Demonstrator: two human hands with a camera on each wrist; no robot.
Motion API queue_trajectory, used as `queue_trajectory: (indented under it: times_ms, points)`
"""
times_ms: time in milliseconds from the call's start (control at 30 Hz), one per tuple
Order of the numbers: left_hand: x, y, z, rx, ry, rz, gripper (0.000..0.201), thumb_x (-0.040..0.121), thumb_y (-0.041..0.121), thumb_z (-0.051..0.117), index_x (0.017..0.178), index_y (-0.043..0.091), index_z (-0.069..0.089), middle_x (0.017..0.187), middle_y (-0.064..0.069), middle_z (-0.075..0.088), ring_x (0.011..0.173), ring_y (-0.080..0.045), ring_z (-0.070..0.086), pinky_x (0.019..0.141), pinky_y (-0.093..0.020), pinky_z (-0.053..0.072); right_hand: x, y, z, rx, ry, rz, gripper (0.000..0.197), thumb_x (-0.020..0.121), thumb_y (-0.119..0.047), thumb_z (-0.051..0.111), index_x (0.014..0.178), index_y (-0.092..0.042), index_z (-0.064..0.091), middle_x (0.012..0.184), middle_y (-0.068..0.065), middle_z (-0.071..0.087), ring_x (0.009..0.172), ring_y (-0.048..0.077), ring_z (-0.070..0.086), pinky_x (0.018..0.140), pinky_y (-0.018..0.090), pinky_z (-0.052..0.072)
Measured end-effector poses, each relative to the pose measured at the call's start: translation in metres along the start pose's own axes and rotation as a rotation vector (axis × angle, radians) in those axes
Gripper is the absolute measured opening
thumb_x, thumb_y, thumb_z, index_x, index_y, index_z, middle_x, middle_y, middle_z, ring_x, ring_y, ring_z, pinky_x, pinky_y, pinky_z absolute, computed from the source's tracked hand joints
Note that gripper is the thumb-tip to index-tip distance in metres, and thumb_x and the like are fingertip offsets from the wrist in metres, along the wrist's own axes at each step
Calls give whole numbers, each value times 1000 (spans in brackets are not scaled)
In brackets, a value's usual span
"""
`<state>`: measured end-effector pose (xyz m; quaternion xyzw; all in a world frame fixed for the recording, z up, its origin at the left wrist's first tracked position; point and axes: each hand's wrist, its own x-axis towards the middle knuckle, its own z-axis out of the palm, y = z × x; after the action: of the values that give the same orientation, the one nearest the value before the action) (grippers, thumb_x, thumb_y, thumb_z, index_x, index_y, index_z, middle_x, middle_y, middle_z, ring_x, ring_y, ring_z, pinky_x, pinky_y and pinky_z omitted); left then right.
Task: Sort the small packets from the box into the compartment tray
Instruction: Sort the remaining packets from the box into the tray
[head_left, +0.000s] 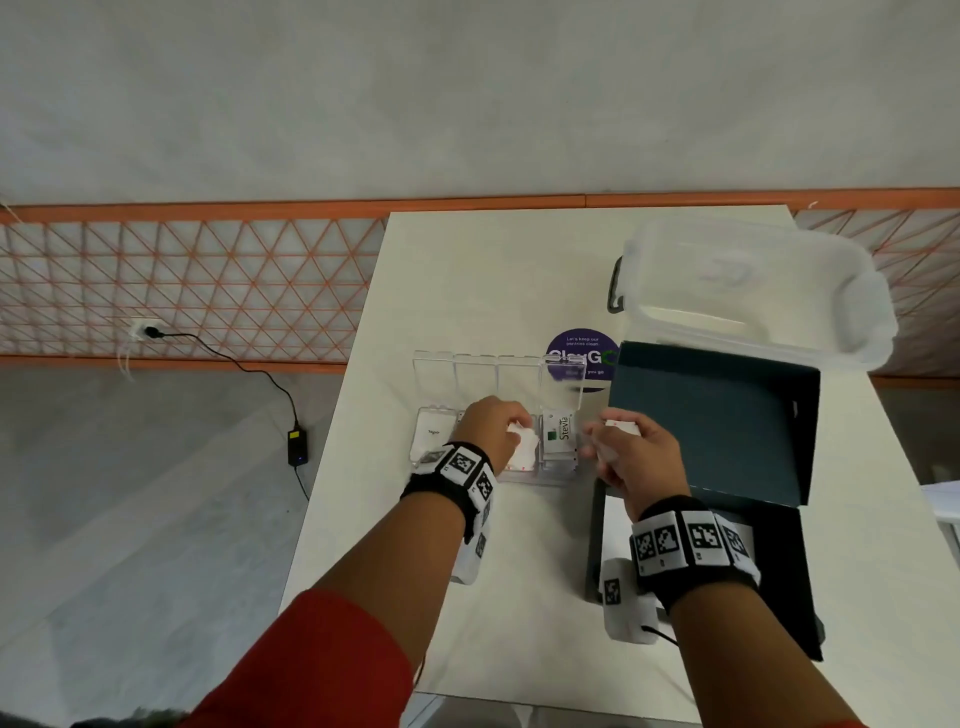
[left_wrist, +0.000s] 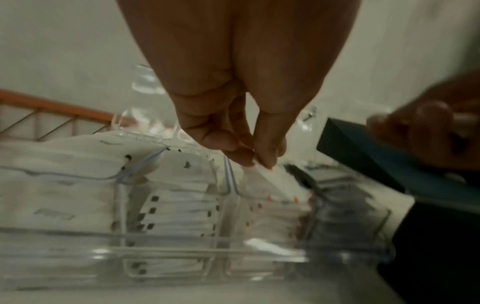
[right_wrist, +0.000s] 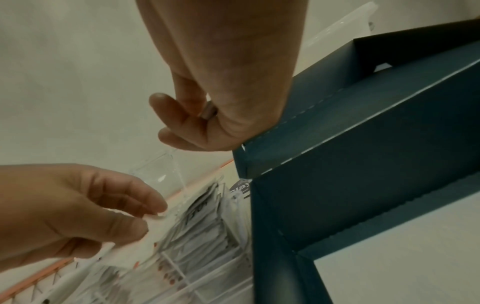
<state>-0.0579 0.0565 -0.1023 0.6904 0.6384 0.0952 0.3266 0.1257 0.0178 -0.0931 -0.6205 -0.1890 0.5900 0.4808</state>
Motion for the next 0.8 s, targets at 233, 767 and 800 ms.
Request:
queue_trajectory:
  times_ms: [233,767,800]
  points:
    - [-1,-3,9,423,-34,182,25,91,33,58,114,28,66,123,3,50,115,-20,45,98,-38,33,3,-5,-5,-7,-7,-23,18,88,4,63,101,-9,63,78,9,75,56,17,65,41,22,46]
    - [-7,-10,-7,23,264,97,10,91,20,55,94,16,64,104,1,54,89,-17,57,76,-26,45,-1,-11,-1,132,-166,51,31,92,8,40,110,-5,62,94,19,72,78,37,72,55,35,59]
    - [-8,-8,-11,-57,288,78,8,90,20,57,92,18,64,101,3,54,86,-14,56,71,-21,43,-2,-10,1,113,-175,47,29,93,9,42,110,-5,62,97,18,72,80,36,73,55,36,60]
